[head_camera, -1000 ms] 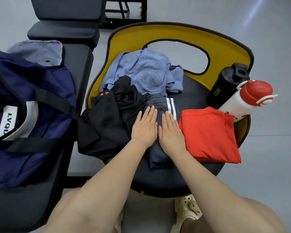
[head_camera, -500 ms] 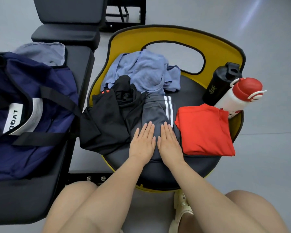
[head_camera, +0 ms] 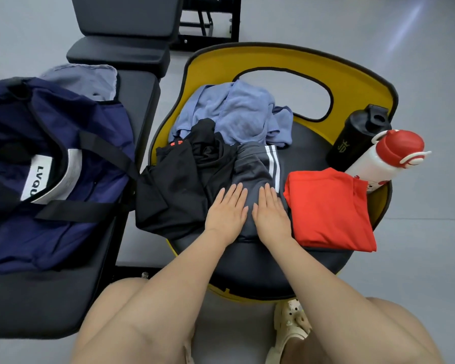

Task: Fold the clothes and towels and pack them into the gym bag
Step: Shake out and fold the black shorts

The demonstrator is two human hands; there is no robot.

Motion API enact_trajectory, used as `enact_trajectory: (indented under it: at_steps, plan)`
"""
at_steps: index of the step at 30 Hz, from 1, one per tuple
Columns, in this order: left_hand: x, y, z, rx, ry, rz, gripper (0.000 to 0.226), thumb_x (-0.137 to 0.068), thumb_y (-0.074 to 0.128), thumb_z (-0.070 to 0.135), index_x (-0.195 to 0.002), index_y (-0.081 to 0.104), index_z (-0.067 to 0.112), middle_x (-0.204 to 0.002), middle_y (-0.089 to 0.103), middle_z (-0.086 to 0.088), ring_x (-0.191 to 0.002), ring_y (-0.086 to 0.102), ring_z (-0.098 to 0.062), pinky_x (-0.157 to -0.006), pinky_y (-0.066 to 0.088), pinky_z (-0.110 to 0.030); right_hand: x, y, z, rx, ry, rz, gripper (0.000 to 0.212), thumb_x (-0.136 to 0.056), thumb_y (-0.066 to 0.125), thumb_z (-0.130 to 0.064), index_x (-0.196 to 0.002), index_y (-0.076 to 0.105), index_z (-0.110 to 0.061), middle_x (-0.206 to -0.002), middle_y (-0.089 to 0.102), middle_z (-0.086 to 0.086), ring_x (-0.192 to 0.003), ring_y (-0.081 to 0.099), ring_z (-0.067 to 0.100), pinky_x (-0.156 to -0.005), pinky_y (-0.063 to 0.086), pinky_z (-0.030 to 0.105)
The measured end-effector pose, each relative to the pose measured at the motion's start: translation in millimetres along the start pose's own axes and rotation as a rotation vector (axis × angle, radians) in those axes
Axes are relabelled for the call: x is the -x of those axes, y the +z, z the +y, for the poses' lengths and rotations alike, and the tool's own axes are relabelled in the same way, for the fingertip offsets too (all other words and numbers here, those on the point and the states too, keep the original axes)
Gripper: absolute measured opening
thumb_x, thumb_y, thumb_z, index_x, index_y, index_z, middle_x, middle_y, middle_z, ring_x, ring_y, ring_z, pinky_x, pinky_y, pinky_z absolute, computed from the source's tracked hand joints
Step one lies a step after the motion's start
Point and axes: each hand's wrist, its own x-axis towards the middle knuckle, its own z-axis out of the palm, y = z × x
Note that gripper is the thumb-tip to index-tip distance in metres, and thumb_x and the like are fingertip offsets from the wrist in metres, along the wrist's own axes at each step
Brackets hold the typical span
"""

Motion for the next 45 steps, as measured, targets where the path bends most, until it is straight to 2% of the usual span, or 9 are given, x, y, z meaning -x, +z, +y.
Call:
enact_trajectory:
  at_steps: [2, 5, 8, 11, 16, 21, 31, 40, 45]
  plan:
    - [14, -4, -14, -0.022, -0.004, 0.132, 0.052, -0.103, 0.009, 0.031, -0.151, 0.009, 0.013, -0.159, 0.009, -0.003, -0.147, 0.009, -0.016, -0.118, 0.006, -0.035, 1, -7, -6, 0.03, 0.0, 0.025, 0.046, -0.094, 0.037, -0.019, -0.129, 0.054, 0.006, -0.133, 0.055, 0.021, -0.124, 0.054, 0.032, -0.102, 0.043, 0.041]
    - [37, -7, -36, 0.02, -0.13, 0.201, 0.054, -0.101, 0.019, 0.036, -0.151, 0.013, 0.016, -0.159, 0.014, -0.003, -0.146, 0.015, -0.016, -0.118, 0.012, -0.037, 2, -19, -25, 0.03, -0.07, 0.102, 0.044, -0.09, 0.04, -0.022, -0.118, 0.064, 0.003, -0.121, 0.065, 0.017, -0.113, 0.063, 0.03, -0.093, 0.05, 0.044]
    - [52, -12, -59, 0.118, -0.305, 0.158, 0.067, -0.099, 0.027, 0.049, -0.152, -0.001, 0.018, -0.16, -0.003, -0.003, -0.148, 0.001, -0.018, -0.118, 0.004, -0.041, 4, -26, -52, -0.014, -0.236, 0.121, 0.05, -0.093, 0.06, -0.022, -0.135, 0.049, 0.002, -0.141, 0.049, 0.018, -0.132, 0.047, 0.029, -0.108, 0.036, 0.041]
    - [61, -18, -83, 0.291, -0.561, 0.216, 0.075, -0.096, 0.029, 0.056, -0.152, 0.002, 0.014, -0.16, -0.001, -0.006, -0.148, 0.002, -0.021, -0.117, 0.006, -0.041, 6, -31, -76, -0.042, -0.302, 0.01, 0.056, -0.103, 0.033, -0.035, -0.152, 0.017, -0.011, -0.159, 0.019, 0.006, -0.147, 0.015, 0.02, -0.118, 0.013, 0.033]
    - [75, -28, -110, 0.8, -0.902, 0.288, 0.062, -0.098, 0.048, 0.028, -0.149, 0.019, 0.01, -0.15, 0.03, -0.013, -0.136, 0.034, -0.029, -0.104, 0.034, -0.038, 5, -38, -118, -0.382, -0.018, -0.104, 0.055, -0.098, 0.048, -0.039, -0.145, 0.03, -0.017, -0.141, 0.046, 0.005, -0.126, 0.046, 0.025, -0.096, 0.042, 0.037]
    - [82, -35, -117, 0.858, -0.881, 0.213, 0.032, -0.098, 0.046, 0.01, -0.129, 0.052, 0.009, -0.123, 0.06, -0.014, -0.112, 0.056, -0.031, -0.087, 0.044, -0.033, -9, -35, -137, -0.55, 0.182, -0.139, 0.033, -0.094, 0.054, -0.013, -0.127, 0.056, -0.017, -0.123, 0.062, 0.005, -0.111, 0.057, 0.025, -0.092, 0.047, 0.033]
    - [79, -130, -109, 1.062, -0.696, 0.361, 0.036, -0.093, 0.058, 0.014, -0.129, 0.057, 0.007, -0.127, 0.061, -0.01, -0.118, 0.056, -0.022, -0.099, 0.04, -0.027, 3, -91, -137, -0.754, 0.024, -0.24, 0.041, -0.094, 0.058, -0.032, -0.132, 0.055, -0.018, -0.119, 0.064, 0.002, -0.11, 0.056, 0.019, -0.089, 0.042, 0.026]
    - [86, -271, -95, 1.061, -0.483, 0.547, 0.034, -0.092, 0.058, 0.013, -0.123, 0.059, -0.002, -0.121, 0.064, -0.016, -0.114, 0.058, -0.026, -0.086, 0.039, -0.021, 20, -211, -129, -0.972, -0.087, -0.024, 0.042, -0.093, 0.059, -0.033, -0.13, 0.057, -0.013, -0.121, 0.064, 0.002, -0.11, 0.057, 0.014, -0.087, 0.04, 0.021]
    - [93, -347, -81, 1.017, -0.402, 0.652, 0.03, -0.091, 0.055, 0.01, -0.062, 0.054, 0.004, -0.064, 0.055, -0.011, -0.074, 0.052, -0.03, -0.057, 0.034, -0.024, 32, -280, -126, -1.035, -0.136, 0.033, 0.053, -0.087, 0.068, -0.033, -0.133, 0.053, -0.012, -0.123, 0.063, 0.006, -0.112, 0.06, 0.021, -0.1, 0.047, 0.039]
